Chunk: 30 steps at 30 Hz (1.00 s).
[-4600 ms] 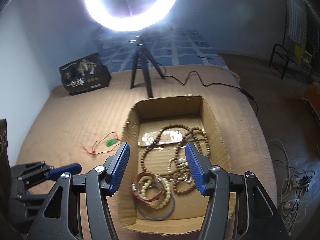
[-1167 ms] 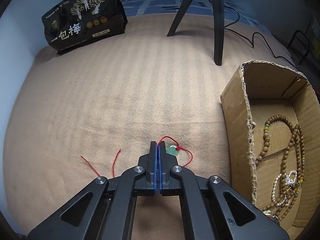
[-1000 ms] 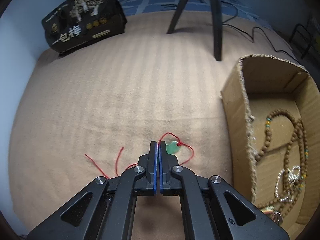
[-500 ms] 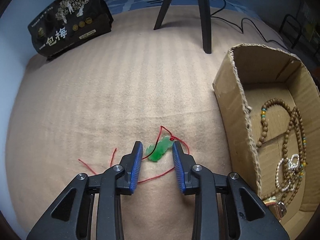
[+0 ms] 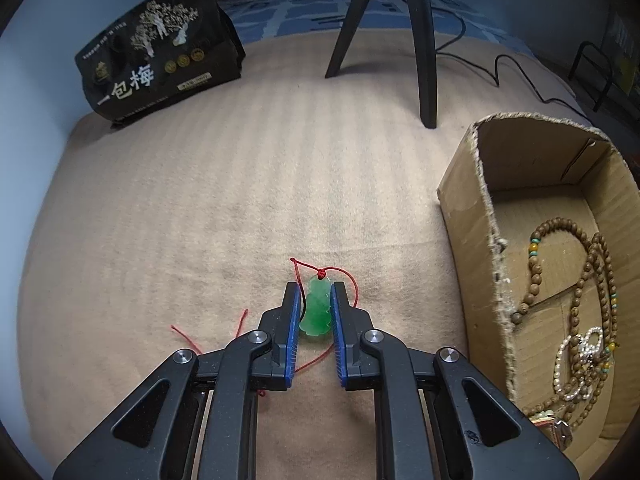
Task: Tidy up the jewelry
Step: 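Lift the pearl and jade pendant and carry both over the box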
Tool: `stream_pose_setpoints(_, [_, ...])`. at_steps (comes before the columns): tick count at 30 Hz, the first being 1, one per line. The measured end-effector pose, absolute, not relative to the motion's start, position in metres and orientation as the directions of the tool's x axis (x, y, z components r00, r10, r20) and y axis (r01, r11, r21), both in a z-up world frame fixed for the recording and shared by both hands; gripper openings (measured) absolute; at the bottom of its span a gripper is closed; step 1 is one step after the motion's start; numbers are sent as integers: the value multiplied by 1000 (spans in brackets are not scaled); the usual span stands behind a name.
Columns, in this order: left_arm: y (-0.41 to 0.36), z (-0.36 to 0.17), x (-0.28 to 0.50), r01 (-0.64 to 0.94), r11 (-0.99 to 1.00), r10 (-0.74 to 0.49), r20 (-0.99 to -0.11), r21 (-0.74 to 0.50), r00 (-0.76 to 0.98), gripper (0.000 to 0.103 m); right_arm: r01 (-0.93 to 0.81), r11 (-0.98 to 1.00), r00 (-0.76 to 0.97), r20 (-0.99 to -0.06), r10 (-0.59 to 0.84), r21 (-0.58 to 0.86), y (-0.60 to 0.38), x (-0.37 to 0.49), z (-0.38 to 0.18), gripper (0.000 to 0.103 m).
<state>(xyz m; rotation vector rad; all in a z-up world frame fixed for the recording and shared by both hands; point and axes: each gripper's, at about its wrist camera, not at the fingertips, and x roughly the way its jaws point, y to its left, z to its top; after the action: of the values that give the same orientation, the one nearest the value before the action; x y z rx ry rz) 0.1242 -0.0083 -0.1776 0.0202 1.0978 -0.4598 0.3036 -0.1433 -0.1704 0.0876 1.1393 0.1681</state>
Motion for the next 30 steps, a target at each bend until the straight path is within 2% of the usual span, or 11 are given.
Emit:
stream_pose_setpoints(20, [-1,-123,108,338,913,-374,-799,-228,471,8,-186,962,544,-795,269,198,-167,252,-83,13])
stream_pose_setpoints(30, [-14,-94,113,353,903,-405,-757,-244,513,8,-177,965,606,-751,260,192,-204,222,-48,13])
